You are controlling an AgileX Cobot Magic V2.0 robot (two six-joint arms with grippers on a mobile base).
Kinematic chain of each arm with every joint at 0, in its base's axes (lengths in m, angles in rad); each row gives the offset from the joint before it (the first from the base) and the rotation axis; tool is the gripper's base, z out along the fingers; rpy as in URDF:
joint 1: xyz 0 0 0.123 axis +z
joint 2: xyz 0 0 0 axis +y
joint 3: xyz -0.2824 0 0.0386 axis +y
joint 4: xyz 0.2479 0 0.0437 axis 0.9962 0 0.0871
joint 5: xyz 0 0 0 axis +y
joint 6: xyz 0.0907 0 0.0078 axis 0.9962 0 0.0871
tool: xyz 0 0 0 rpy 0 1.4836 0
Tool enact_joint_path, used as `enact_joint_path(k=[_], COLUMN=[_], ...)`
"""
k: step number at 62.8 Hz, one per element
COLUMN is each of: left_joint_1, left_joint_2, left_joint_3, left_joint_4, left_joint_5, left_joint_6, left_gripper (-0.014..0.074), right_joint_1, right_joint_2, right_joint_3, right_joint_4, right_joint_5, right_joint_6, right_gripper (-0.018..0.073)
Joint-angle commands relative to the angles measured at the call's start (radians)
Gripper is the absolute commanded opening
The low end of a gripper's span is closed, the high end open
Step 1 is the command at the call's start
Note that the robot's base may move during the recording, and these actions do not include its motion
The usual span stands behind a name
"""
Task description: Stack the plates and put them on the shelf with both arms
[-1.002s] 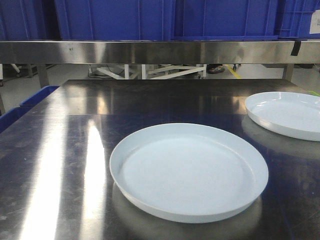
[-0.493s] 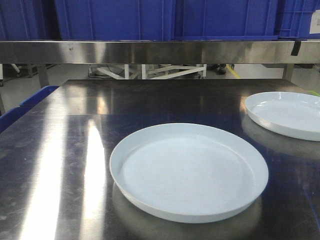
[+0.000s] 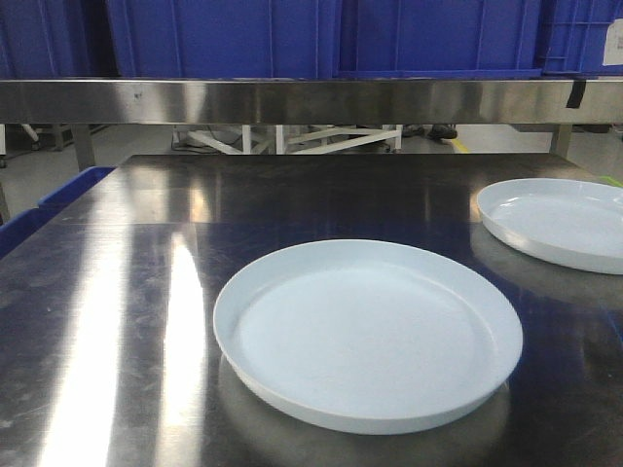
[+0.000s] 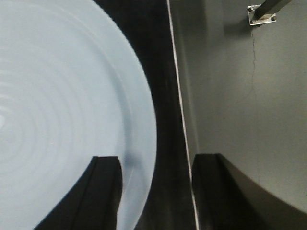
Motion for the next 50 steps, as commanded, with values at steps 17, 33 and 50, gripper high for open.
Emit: enact_joint_path(k=[17,33,50], left_joint_1=[0.001,0.001,0.001], left_joint_2=[0.008,0.008,0.008], left_joint_3=[-0.031,-0.031,-0.031], left_joint_4=[-0.004,-0.004,-0.004], left_joint_5=[-0.079,-0.079,-0.079], left_joint_6=[-0.007,-0.007,-0.007], left_gripper=[0.0084,0.0084,0.0084], right_joint_1=[-0.004,-0.004,-0.004], right_joint_2=[-0.001,-0.003,-0.087], right_joint_3=[-0.033,-0.033,-0.033], right_joint_4=[0.000,0.000,0.000], right_joint_5=[-0.059,-0.048,-0.020], right_joint_6=[0.000,0.000,0.000], right_gripper=[0.0279,0.0052,0.0057])
